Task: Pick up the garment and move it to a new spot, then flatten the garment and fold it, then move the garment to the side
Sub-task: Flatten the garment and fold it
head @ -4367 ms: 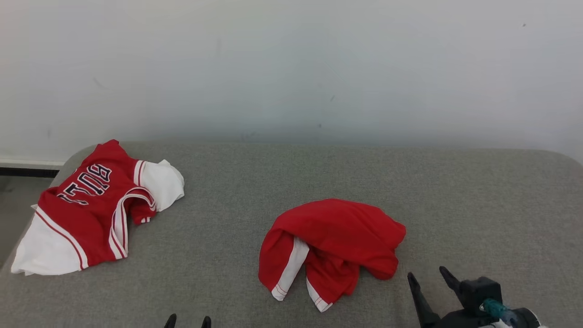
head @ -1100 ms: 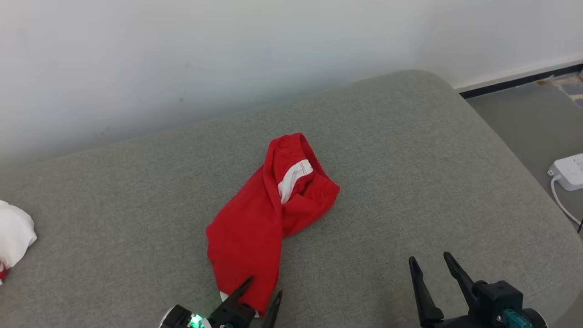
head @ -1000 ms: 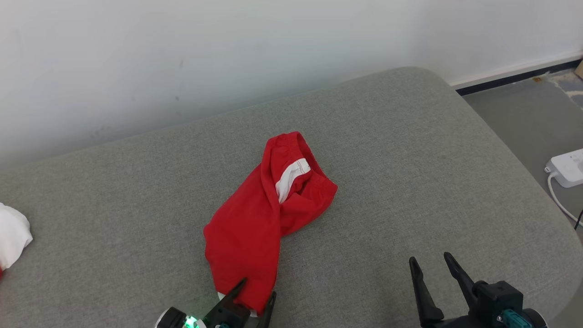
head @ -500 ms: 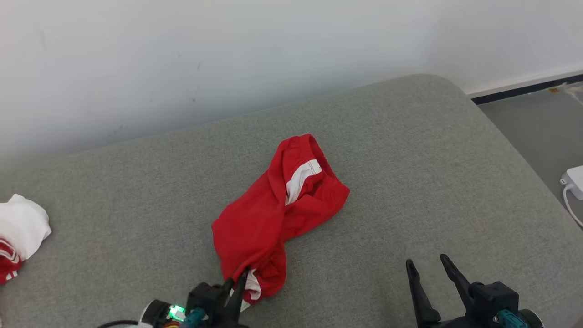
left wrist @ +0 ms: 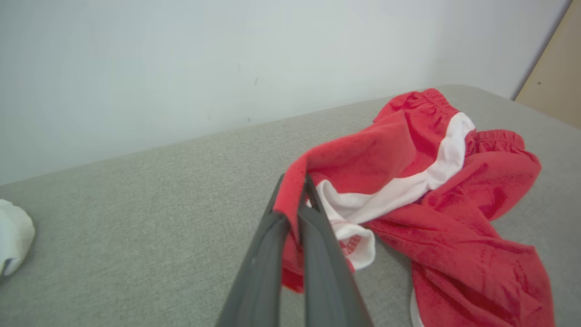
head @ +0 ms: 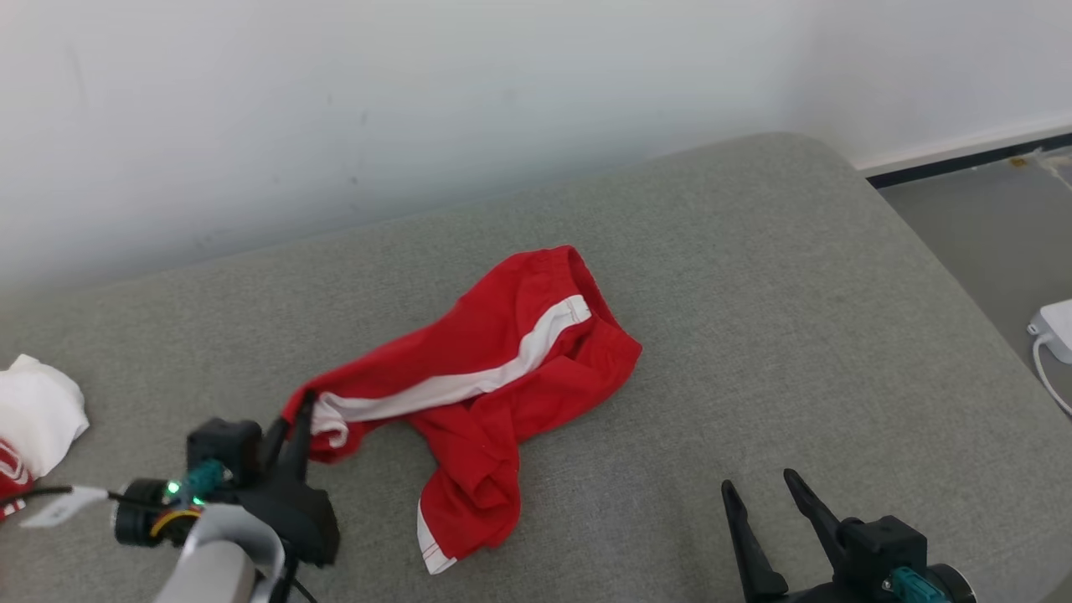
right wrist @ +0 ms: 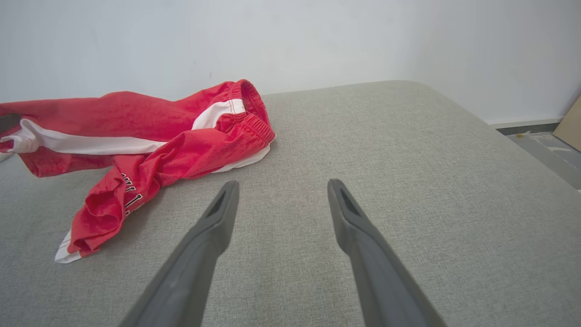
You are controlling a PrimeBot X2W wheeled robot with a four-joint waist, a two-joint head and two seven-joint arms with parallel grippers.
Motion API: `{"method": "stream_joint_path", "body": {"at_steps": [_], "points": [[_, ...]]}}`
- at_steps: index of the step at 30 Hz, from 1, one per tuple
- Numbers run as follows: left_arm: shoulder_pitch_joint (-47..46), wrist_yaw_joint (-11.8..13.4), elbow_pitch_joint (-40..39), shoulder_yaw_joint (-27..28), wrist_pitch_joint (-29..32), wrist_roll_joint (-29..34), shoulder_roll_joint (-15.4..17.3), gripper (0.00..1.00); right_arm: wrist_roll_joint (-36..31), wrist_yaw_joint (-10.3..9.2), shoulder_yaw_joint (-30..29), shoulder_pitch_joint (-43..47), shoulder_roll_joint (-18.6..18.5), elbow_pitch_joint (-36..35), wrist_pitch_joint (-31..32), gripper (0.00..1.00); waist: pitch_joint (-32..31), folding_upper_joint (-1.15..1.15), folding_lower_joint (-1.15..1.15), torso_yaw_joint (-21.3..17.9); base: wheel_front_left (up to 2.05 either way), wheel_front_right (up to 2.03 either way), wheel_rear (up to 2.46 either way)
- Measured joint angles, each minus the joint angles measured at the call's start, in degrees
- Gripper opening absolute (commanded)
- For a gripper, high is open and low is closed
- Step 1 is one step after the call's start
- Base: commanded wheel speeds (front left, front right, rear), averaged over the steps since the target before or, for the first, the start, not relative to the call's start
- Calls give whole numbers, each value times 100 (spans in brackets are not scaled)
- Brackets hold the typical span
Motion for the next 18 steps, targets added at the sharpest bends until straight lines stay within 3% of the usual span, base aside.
{"method": "stream_joint_path", "body": {"at_steps": [6, 7, 8, 18], "points": [[-620, 53, 778, 102, 83, 40, 191, 0, 53, 0, 168, -120, -20, 55, 0, 100, 118, 0, 0, -179, 0, 0, 0], [-699, 76, 946, 144, 134, 36, 218, 30, 53, 0, 185, -121, -22, 68, 5, 100, 139, 0, 0, -214, 0, 0, 0], [-775, 112, 1093, 192, 147, 7, 233, 100, 54, 0, 199, -122, -21, 74, 5, 100, 164, 0, 0, -244, 0, 0, 0], [-1135, 104, 1751, 426, -130, -183, 404, 100, 49, 0, -34, -161, -10, 45, 24, 100, 308, 0, 0, -251, 0, 0, 0]]}}
